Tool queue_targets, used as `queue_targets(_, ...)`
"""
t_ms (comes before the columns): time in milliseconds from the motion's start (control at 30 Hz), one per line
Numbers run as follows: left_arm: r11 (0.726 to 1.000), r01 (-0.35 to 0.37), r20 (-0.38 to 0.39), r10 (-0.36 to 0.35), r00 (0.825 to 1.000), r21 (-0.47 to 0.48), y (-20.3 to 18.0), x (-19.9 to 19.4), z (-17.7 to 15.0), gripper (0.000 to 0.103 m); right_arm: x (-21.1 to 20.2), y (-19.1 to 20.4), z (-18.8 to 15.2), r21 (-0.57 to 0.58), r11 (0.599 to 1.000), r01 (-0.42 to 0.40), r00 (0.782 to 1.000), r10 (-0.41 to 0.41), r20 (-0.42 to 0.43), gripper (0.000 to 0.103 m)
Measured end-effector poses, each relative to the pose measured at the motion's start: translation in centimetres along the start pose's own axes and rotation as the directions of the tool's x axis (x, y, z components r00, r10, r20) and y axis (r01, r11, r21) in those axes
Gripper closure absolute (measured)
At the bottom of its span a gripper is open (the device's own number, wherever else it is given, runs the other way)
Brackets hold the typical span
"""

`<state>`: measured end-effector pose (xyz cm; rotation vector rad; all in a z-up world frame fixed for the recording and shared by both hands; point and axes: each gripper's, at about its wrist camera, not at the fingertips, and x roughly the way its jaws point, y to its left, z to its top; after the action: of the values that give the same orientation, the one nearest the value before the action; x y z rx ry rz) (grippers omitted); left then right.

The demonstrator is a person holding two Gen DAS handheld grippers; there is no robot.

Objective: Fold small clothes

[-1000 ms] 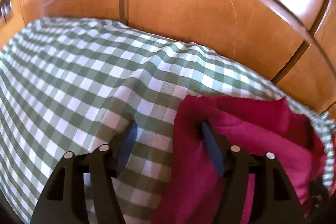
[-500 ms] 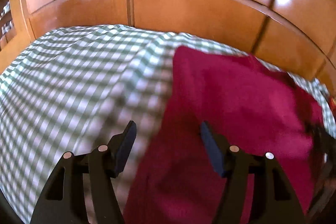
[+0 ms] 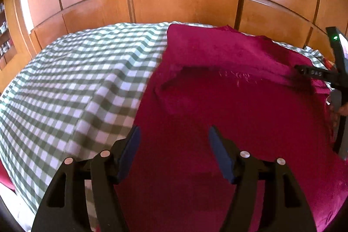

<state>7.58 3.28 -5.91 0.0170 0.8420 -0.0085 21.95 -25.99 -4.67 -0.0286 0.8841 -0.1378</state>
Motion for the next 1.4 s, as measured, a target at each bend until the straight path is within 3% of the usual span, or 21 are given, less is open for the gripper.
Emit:
queue_targets(333,1.0,-0.014,-0.023,0.015,1.0,0.005,0.5,0.1,-1.8,0.036,-4.8,-0.7,-7.0,-0.045,0.996,-0.078,0.993,0.073,-0.091,0.006)
queue_targets(900,1.0,-0.024,0.0,0.024,1.0,0.014,0.6,-1.0,-3.8,0.03,-11.4,-5.2,-16.3,0.068,0.984,-0.164,0.974,0.173,-0.149,0.006)
queue_targets(1067,1.0,0.03,0.0,-0.03,1.0,-0.005,1.7,-2.1,-4.0,0.027,-13.5,-5.3,-17.8,0.09,0.955,-0.282,0.936,0.295,-0.194,0.006)
queue_targets(1200,0.996,0.087,-0.042,-0.088,0.995,-0.022,4.5,-3.2,-5.0,0.027,-14.8,-5.5,-19.0,0.112,0.929,-0.354,0.9,0.371,-0.228,0.01)
queue_targets(1300,0.99,0.125,-0.061,-0.129,0.99,-0.072,7.4,-4.6,-6.2,0.027,-15.8,-5.7,-19.9,0.139,0.91,-0.39,0.875,0.413,-0.254,0.019)
queue_targets(1400,0.978,0.178,-0.093,-0.188,0.978,-0.106,9.6,-5.8,-8.1,0.034,-16.5,-5.6,-20.8,0.132,0.906,-0.403,0.859,0.424,-0.286,0.034)
